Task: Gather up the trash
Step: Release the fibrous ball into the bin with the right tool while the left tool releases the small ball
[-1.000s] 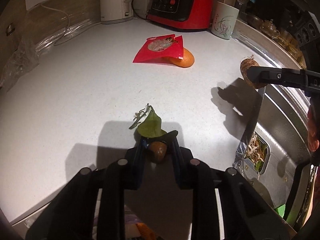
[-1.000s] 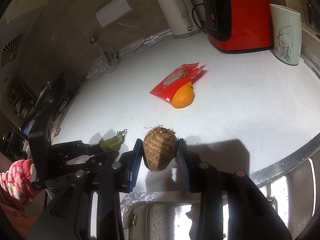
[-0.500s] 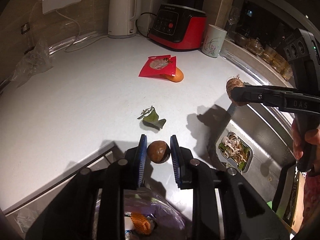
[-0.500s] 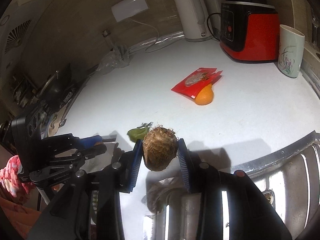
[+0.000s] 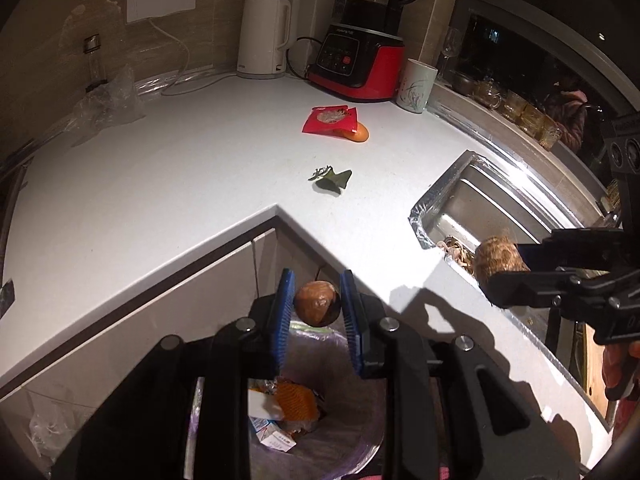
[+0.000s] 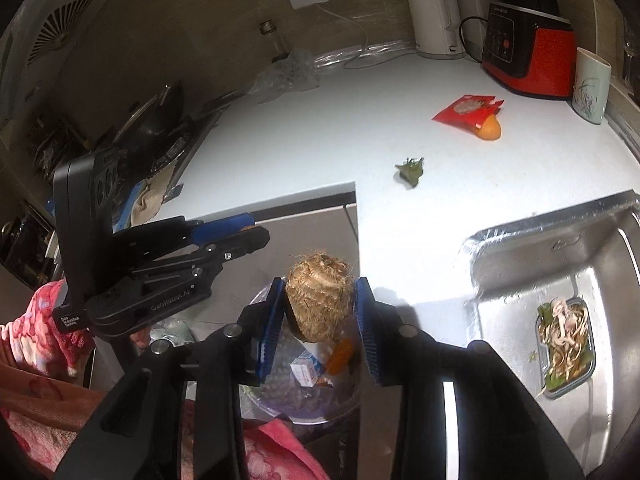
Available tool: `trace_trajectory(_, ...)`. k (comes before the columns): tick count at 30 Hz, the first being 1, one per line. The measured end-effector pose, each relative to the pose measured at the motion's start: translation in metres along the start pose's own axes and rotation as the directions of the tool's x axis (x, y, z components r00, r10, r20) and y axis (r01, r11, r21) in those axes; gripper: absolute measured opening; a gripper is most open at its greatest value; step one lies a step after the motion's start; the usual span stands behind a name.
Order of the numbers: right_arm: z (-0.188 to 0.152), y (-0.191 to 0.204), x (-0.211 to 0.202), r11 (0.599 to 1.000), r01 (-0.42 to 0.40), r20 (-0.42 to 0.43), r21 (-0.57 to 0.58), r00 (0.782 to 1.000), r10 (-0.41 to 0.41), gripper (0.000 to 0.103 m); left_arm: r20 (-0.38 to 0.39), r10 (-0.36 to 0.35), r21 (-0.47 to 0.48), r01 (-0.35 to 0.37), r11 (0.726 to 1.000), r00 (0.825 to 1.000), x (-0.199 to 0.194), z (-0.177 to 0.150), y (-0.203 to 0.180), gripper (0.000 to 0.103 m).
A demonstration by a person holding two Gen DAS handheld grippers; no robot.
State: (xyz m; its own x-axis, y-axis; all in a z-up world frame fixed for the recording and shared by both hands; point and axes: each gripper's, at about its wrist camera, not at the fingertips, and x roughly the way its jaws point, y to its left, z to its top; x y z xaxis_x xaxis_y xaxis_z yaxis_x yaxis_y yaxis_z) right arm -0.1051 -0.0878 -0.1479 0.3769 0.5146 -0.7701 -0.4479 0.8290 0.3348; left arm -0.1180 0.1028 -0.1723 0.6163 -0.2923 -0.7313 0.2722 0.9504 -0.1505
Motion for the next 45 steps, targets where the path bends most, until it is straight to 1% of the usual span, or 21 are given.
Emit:
trace_trajectory(6, -0.042, 0.034, -0.007, 0.998, 0.034, -0.018, 0.051, 0.999, -0.033, 0.036, -0.019, -0.023, 0.012, 0.023, 1.000, 1.000, -0.015, -0.030, 0.014, 0.024)
trace_trajectory(10, -0.056, 0.053, -0.014, 0.995, 0.059, -0.004, 0.078, 0.998, -0.059, 0.036, -0.044, -0.031, 0.026, 0.032, 0.999, 0.999, -0.011, -0.048, 0.019, 0.024)
trace_trajectory(19, -0.060, 0.079, -0.023, 0.991, 0.091, 0.033, 0.094, 0.995, -0.094, 0.036, -0.120, -0.033, 0.052, 0.040, 0.998, 0.992, 0.025, -0.076, 0.027, 0.024)
trace_trajectory(21, -0.054, 0.079, -0.008, 0.994, 0.074, 0.039, 0.080, 0.996, -0.077, 0.036, -0.124, -0.025, 0.050, 0.031, 0.998, 0.992, 0.036, -0.080, 0.031, 0.024)
trace_trajectory(23, -0.047, 0.074, 0.014, 0.992, 0.089, 0.007, 0.093, 0.996, -0.090, 0.036, -0.155, -0.015, 0.020, 0.018, 1.000, 0.988, 0.053, -0.084, 0.039, 0.024)
trace_trajectory(25, -0.044, 0.073, 0.022, 0.992, 0.077, -0.001, 0.096, 0.997, -0.077, 0.036, -0.173, 0.005, 0.012, -0.003, 1.000, 0.985, 0.063, -0.087, 0.045, 0.024)
trace_trajectory(27, -0.044, 0.076, 0.018, 0.992, 0.092, 0.003, 0.083, 0.996, -0.092, 0.036, -0.184, 0.002, 0.000, -0.002, 1.000, 0.983, 0.068, -0.089, 0.050, 0.024)
trace_trajectory(30, -0.044, 0.074, 0.011, 0.990, 0.100, 0.013, 0.101, 0.995, -0.101, 0.036, -0.182, -0.008, -0.014, 0.005, 1.000, 0.983, 0.068, -0.088, 0.054, 0.024)
trace_trajectory(36, -0.051, 0.072, 0.015, 0.987, 0.133, -0.019, 0.090, 0.991, -0.132, 0.036, -0.176, -0.006, 0.000, 0.006, 1.000, 0.984, 0.067, -0.086, 0.052, 0.024)
trace_trajectory(39, -0.055, 0.070, 0.016, 0.986, 0.130, -0.026, 0.101, 0.991, -0.128, 0.036, -0.189, 0.006, 0.004, -0.006, 1.000, 0.982, 0.071, -0.089, 0.051, 0.024)
trace_trajectory(40, -0.056, 0.070, 0.015, 0.986, 0.130, -0.026, 0.104, 0.991, -0.128, 0.039, -0.196, 0.010, 0.004, -0.009, 1.000, 0.981, 0.073, -0.091, 0.051, 0.024)
trace_trajectory(41, -0.056, 0.069, 0.014, 0.986, 0.130, -0.026, 0.104, 0.991, -0.128, 0.045, -0.203, 0.011, 0.004, -0.011, 1.000, 0.979, 0.075, -0.092, 0.051, 0.024)
trace_trajectory(42, -0.056, 0.069, 0.012, 0.986, 0.133, -0.022, 0.103, 0.991, -0.131, 0.048, -0.212, 0.014, 0.004, -0.013, 1.000, 0.977, 0.077, -0.095, 0.050, 0.024)
trace_trajectory(43, -0.055, 0.069, 0.011, 0.985, 0.137, -0.020, 0.100, 0.991, -0.136, 0.053, -0.221, 0.018, 0.008, -0.016, 1.000, 0.975, 0.080, -0.097, 0.048, 0.024)
trace_trajectory(45, -0.054, 0.067, 0.008, 0.985, 0.142, -0.018, 0.099, 0.990, -0.141, 0.056, -0.246, 0.019, 0.014, -0.016, 1.000, 0.969, 0.086, -0.102, 0.046, 0.024)
